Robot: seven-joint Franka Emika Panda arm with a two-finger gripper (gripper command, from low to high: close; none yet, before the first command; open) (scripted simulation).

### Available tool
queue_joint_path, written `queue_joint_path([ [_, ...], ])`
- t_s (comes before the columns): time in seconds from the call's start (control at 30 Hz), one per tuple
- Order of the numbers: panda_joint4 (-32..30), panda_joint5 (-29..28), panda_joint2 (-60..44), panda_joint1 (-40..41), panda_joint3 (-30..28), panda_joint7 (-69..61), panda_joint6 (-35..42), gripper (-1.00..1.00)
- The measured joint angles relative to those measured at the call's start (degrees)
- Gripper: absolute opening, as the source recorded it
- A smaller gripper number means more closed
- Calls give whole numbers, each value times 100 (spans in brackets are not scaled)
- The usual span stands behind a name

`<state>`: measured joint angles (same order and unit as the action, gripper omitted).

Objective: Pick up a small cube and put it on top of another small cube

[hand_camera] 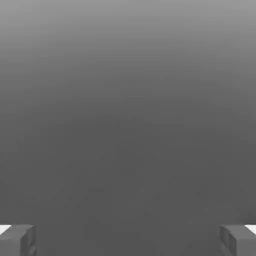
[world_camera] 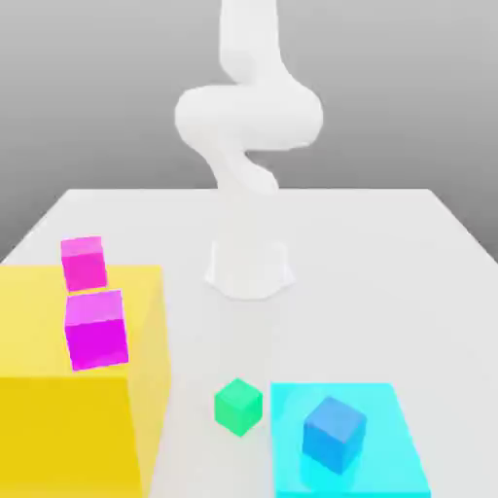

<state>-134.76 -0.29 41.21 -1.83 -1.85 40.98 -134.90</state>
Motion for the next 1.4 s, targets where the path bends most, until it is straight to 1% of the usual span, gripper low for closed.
queue_joint_path([
  [0.33, -1326, 20, -2161, -711, -805, -2358, -1439, 0],
  [0.6, -2351, 204, -3835, -973, -1123, -4291, -2544, 0],
  [0.67, -2567, 254, -4250, -940, -1100, -4727, -2826, 0],
  [0.73, -2580, 476, -4665, -858, -963, -5023, -3140, 0],
  [0.9, -2406, 1032, -5701, -239, -213, -5485, -3964, 0],
  [0.93, -2384, 1064, -5817, -155, -121, -5510, -4059, -100],
  [1.17, -2388, 1039, -5800, -152, -122, -5491, -4035, -100],
  [1.23, -2449, 914, -5486, -346, -348, -5400, -3784, -100],
  [1.3, -2527, 626, -5094, -481, -553, -5183, -3473, -100],
  [1.4, -2635, 228, -4526, -519, -669, -4915, -3025, -100],
])
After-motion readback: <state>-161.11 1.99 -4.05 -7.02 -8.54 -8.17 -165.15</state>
